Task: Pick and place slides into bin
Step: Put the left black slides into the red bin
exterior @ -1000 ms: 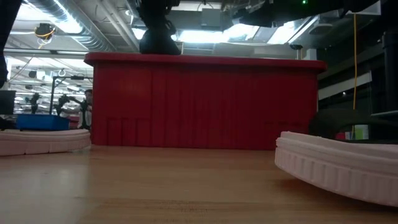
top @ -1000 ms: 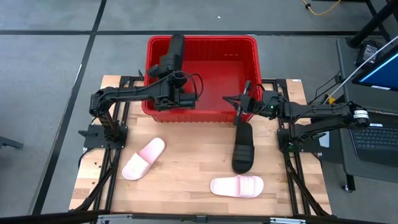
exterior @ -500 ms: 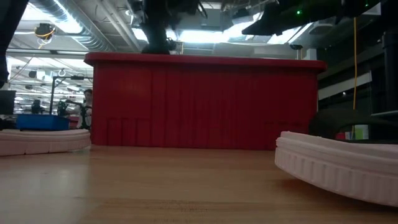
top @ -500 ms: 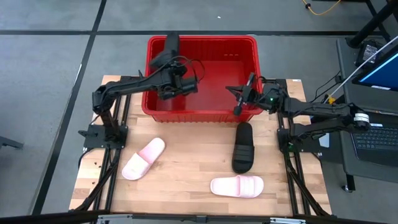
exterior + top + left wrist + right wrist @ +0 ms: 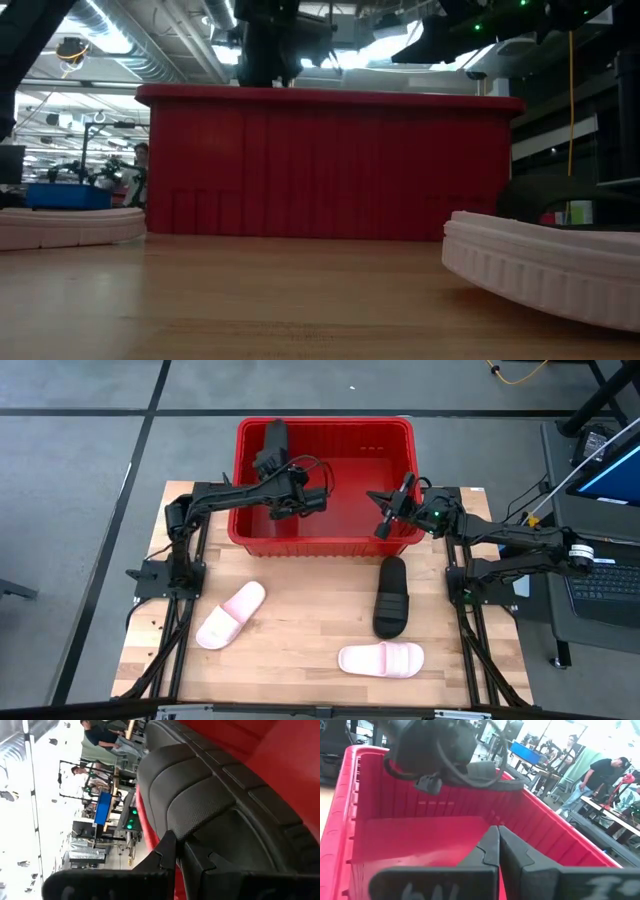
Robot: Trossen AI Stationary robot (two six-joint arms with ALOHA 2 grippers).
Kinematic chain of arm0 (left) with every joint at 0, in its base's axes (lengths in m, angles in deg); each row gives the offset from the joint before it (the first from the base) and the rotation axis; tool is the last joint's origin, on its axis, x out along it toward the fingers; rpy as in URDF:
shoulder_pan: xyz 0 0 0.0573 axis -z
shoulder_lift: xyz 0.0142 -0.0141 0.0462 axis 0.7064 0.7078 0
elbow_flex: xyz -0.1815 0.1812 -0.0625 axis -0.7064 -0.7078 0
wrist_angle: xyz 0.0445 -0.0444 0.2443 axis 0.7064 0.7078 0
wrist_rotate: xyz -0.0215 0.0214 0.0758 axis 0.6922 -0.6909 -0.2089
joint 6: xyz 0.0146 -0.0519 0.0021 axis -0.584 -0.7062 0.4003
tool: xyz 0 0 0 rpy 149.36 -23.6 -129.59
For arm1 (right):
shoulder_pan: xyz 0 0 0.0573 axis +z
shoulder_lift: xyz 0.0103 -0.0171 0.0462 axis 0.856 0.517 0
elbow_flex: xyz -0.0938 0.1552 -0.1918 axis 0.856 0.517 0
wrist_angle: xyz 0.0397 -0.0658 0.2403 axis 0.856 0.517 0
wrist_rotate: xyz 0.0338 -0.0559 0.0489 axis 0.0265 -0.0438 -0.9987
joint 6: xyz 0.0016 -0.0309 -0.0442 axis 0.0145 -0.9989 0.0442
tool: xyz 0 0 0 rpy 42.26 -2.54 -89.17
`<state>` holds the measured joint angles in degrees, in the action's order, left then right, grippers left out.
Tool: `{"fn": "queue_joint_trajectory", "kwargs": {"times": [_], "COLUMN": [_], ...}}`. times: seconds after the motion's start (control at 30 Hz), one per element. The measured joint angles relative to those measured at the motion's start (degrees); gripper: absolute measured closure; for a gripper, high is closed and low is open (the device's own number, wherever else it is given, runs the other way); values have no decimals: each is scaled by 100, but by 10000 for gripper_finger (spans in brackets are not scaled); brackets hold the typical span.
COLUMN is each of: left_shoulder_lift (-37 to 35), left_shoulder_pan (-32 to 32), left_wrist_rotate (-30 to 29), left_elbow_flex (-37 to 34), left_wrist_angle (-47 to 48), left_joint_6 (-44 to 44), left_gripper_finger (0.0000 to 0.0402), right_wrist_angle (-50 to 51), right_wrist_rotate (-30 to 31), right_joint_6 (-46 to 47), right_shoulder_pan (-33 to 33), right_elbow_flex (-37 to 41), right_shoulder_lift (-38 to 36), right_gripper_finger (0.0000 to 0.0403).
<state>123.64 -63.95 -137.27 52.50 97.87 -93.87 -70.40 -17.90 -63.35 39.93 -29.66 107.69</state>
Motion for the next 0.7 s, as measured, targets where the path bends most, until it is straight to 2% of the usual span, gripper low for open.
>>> {"fn": "queue_joint_trajectory", "kwargs": {"times": [0.13,0.27,0.5,0.7], "left_shoulder_lift": [197,342,515,518], "left_shoulder_pan": [40,68,68,70], "left_wrist_rotate": [449,615,795,956], "left_elbow_flex": [0,0,-37,-533], "left_wrist_angle": [380,839,796,771], "left_joint_6": [-265,-655,-741,-678], "left_gripper_finger": [398,398,398,398], "right_wrist_angle": [32,113,352,470], "right_wrist_rotate": [0,1,1,-45], "right_joint_6": [-9,-15,-19,-17], "right_shoulder_pan": [-41,-42,-42,-40], "right_elbow_flex": [-1,-1,0,0], "right_shoulder_lift": [0,0,2,4], "right_gripper_finger": [397,397,397,397]}}
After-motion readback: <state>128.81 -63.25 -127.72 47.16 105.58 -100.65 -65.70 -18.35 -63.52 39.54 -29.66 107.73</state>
